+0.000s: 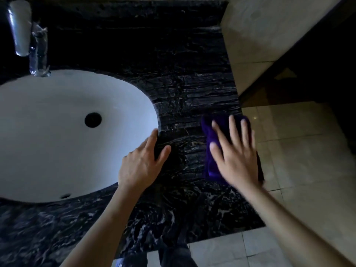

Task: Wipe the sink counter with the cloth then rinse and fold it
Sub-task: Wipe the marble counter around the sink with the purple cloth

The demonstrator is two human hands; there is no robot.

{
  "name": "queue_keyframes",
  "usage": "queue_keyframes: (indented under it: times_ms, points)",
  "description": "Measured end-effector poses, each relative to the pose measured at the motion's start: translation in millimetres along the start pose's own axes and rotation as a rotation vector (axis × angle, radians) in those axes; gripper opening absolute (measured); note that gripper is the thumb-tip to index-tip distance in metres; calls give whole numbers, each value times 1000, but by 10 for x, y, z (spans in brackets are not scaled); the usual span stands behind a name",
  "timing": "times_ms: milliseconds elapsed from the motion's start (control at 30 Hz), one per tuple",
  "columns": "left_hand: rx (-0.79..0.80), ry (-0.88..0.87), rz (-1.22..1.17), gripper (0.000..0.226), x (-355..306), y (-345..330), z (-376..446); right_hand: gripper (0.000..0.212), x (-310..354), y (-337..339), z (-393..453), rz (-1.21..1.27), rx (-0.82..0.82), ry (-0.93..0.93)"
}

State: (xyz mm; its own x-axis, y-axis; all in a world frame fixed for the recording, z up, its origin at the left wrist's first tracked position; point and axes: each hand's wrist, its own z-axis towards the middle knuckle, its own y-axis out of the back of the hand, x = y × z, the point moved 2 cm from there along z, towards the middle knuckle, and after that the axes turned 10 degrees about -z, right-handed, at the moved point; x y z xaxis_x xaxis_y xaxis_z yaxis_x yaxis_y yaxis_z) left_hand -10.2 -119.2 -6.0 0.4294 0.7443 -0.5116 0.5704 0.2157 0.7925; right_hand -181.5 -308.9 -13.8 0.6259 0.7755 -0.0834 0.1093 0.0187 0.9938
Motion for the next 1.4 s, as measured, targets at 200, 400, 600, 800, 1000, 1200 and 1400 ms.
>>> queue_keyframes:
  times_ms: [200,400,600,800,1000,1200,1400]
  points:
    - [-21,-13,-18,71,-15,-2,-1,57,252,-26,-1193,-41,90,65]
    - [-30,-35,-9,66,-64,43,-7,61,319,25,-452,-55,55,133]
    - [9,-77,-62,59,17,48,-35,60,563,40,-206,-96,40,-4]
    - [16,-312,163,52,874,286,-539,62,1425,111,-902,-54,23,37]
    - [-246,-140,139,46,2385,993,-1202,64,2634,251,-1275,7,75,184]
    - [-349,-116,-158,47,3245,1542,-1382,67,4150,430,-1444,79,129,469]
    - [-369,-39,-367,46,3439,1715,-1319,71,5182,558,-1358,85,172,583]
